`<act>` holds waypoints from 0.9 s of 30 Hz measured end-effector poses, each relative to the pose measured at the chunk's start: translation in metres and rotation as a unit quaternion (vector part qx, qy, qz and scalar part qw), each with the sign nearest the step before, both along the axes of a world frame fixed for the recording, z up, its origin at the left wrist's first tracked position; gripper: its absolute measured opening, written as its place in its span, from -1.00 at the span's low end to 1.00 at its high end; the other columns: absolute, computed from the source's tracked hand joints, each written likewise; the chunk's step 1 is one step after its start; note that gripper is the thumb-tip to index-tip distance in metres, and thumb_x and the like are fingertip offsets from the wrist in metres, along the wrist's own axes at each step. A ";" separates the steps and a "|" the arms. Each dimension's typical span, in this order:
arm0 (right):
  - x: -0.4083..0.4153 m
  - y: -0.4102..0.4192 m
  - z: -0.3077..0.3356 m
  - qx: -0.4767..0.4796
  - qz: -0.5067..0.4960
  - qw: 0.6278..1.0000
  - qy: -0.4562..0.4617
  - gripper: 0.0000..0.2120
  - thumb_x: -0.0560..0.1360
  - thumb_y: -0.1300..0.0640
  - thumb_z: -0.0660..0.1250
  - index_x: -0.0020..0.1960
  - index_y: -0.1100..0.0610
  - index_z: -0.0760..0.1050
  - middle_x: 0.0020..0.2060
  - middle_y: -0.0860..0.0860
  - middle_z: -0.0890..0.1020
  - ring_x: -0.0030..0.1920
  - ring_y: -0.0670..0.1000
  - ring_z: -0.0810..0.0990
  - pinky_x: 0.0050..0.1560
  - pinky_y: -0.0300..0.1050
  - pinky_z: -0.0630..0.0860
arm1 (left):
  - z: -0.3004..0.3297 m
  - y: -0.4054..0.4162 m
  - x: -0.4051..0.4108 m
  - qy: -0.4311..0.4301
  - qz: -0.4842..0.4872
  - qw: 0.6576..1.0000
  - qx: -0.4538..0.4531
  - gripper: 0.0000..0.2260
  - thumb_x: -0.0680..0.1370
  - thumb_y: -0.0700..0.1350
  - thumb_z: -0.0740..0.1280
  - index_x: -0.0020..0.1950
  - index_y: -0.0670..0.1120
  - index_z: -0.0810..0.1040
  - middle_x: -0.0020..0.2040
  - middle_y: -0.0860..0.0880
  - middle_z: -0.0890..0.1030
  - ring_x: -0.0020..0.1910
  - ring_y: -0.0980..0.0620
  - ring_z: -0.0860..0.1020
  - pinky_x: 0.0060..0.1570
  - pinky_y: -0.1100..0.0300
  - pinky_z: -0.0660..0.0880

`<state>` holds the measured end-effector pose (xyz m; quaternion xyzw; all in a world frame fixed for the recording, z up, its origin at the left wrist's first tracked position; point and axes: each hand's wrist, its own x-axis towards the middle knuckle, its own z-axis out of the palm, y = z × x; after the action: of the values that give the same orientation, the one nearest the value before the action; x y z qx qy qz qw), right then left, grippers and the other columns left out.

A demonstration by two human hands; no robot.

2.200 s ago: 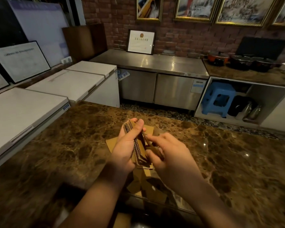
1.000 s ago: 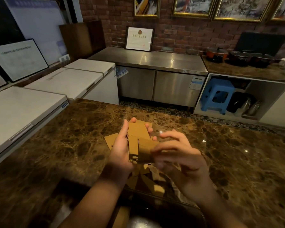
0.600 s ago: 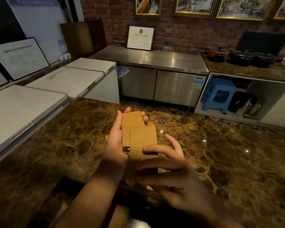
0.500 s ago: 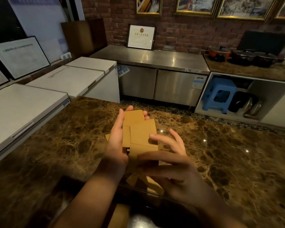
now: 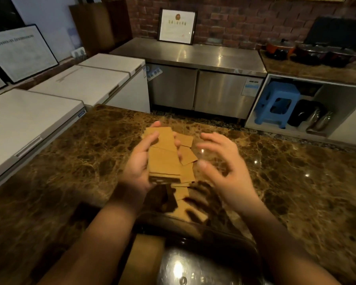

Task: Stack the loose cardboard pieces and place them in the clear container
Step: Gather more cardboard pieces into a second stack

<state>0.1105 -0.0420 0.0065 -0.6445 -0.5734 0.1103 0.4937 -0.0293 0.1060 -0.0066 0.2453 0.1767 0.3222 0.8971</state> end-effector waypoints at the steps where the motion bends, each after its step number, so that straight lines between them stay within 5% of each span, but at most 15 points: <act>1: 0.006 0.002 -0.005 -0.037 -0.046 0.997 0.052 -0.72 0.50 -0.16 0.31 0.20 -0.34 0.47 0.29 -0.32 0.50 0.38 -0.24 0.39 0.39 -0.08 0.36 | -0.006 0.007 -0.008 -0.003 0.024 0.999 -0.023 -0.71 0.53 -0.05 0.35 0.26 0.07 0.54 0.06 -0.21 0.65 -0.09 -0.13 0.64 -0.13 -0.04 0.61; 3: 0.018 0.007 -0.018 -0.215 -0.074 0.973 0.046 -0.56 0.43 -0.22 0.40 0.27 -0.19 0.46 0.19 -0.25 0.54 0.20 -0.15 0.54 0.15 -0.17 0.52 | -0.017 0.018 -0.025 0.023 0.071 0.996 -0.049 -0.74 0.56 -0.04 0.34 0.25 0.07 0.51 0.06 -0.20 0.65 -0.08 -0.12 0.65 -0.14 -0.03 0.60; 6: 0.013 0.012 -0.043 -0.491 -0.009 0.870 -0.051 -0.16 0.11 -0.53 0.44 0.25 -0.08 0.46 0.08 -0.17 0.53 0.01 -0.08 0.54 -0.08 -0.19 0.49 | -0.035 0.028 -0.040 0.035 0.080 0.994 -0.062 -0.72 0.54 0.01 0.38 0.25 0.10 0.54 0.11 -0.18 0.65 -0.04 -0.12 0.65 -0.12 -0.02 0.61; 10: -0.010 0.026 -0.062 -0.543 -0.001 0.811 -0.217 -0.11 0.07 -0.53 0.47 0.19 0.03 0.49 0.03 -0.04 0.51 -0.05 -0.01 0.45 -0.12 -0.09 0.47 | -0.039 0.021 -0.034 0.043 0.049 0.996 -0.064 -0.74 0.55 0.02 0.36 0.24 0.10 0.52 0.07 -0.17 0.64 -0.08 -0.12 0.65 -0.15 -0.01 0.62; 13: -0.015 0.033 -0.062 -0.553 0.043 0.796 -0.245 -0.34 0.25 -0.33 0.54 0.16 0.09 0.57 0.06 0.00 0.60 -0.05 0.02 0.53 -0.14 -0.09 0.52 | -0.037 0.015 -0.025 0.038 0.023 0.997 -0.066 -0.75 0.51 0.02 0.37 0.18 0.09 0.54 0.04 -0.18 0.65 -0.10 -0.12 0.65 -0.17 -0.01 0.62; 17: -0.001 0.029 -0.050 -0.538 0.119 0.832 -0.071 -0.72 0.43 -0.02 0.54 -0.07 0.04 0.46 -0.17 -0.06 0.59 -0.21 -0.07 0.54 -0.27 -0.19 0.45 | -0.033 0.014 -0.022 0.039 -0.002 0.998 -0.050 -0.78 0.49 0.02 0.38 0.13 0.06 0.58 0.03 -0.19 0.67 -0.12 -0.13 0.67 -0.18 -0.02 0.63; 20: 0.020 0.023 -0.030 -0.465 0.125 0.863 0.152 -0.75 0.47 0.15 0.50 0.07 0.06 0.48 -0.30 -0.09 0.58 -0.33 -0.15 0.55 -0.32 -0.32 0.47 | -0.027 0.014 -0.021 0.045 -0.007 0.998 -0.045 -0.73 0.48 0.01 0.39 0.18 0.06 0.56 0.06 -0.19 0.66 -0.11 -0.14 0.67 -0.20 -0.02 0.64; 24: 0.036 0.011 -0.006 -0.372 0.115 0.862 0.326 -0.56 0.43 0.17 0.47 0.29 0.14 0.52 -0.22 0.13 0.63 -0.39 0.01 0.50 -0.48 -0.27 0.42 | -0.013 0.012 -0.016 0.016 -0.021 0.999 -0.047 -0.71 0.47 0.02 0.40 0.18 0.08 0.54 0.05 -0.17 0.66 -0.09 -0.13 0.66 -0.17 -0.01 0.61; 27: 0.044 0.002 0.011 -0.291 0.098 0.883 0.354 -0.67 0.41 0.11 0.45 0.14 0.19 0.67 0.00 0.39 0.65 -0.19 0.23 0.58 -0.15 0.03 0.47 | -0.001 0.010 -0.011 -0.029 -0.031 0.997 -0.059 -0.73 0.46 0.06 0.40 0.15 0.07 0.57 0.04 -0.19 0.66 -0.11 -0.13 0.66 -0.19 0.00 0.61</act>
<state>0.1547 -0.0399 0.0177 -0.6176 -0.3628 0.5413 0.4404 -0.0408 0.1160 -0.0078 0.1882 0.1618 0.2904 0.9242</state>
